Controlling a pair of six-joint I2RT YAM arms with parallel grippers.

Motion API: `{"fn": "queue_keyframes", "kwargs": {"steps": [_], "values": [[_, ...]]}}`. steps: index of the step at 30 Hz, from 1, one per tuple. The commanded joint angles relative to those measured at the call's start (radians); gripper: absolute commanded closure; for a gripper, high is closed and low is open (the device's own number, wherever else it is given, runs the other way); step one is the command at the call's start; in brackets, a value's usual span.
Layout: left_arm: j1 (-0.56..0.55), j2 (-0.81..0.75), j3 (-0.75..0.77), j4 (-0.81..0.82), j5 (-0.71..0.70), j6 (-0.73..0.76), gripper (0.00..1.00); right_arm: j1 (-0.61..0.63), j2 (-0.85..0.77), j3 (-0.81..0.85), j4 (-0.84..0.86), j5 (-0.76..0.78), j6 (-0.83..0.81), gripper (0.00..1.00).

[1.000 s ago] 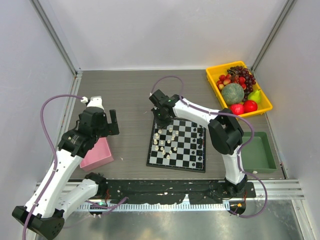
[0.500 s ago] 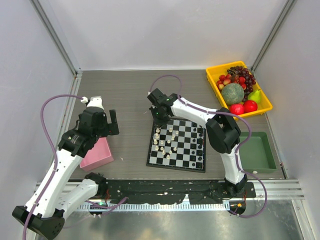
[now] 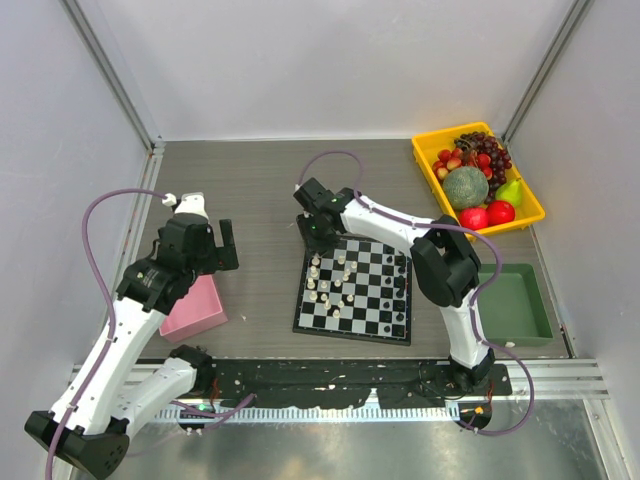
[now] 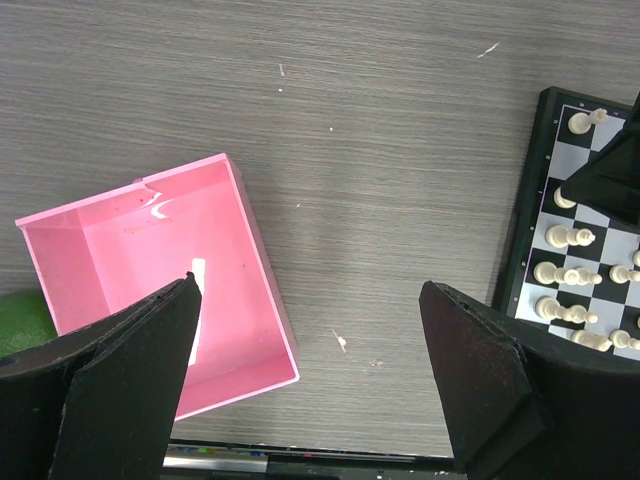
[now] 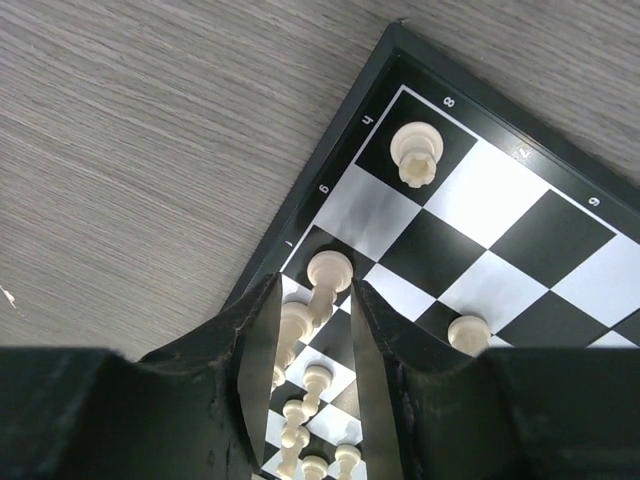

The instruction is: Set up the chess pieces on the board

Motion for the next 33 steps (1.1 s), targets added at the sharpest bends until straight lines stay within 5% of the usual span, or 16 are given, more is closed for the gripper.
{"fn": "queue_keyframes", "kwargs": {"steps": [1,16,33], "values": [[0.005,-0.006,0.029,0.009,0.01,-0.002,0.0,0.003,-0.105,0.019,0.024,0.075,-0.017,0.57],[0.013,-0.006,0.02,0.015,0.024,0.001,0.0,-0.093,-0.234,-0.184,0.063,0.1,-0.101,0.57],[0.015,0.007,0.02,0.021,0.033,0.003,0.01,-0.092,-0.168,-0.182,0.041,0.003,-0.152,0.61]]}}
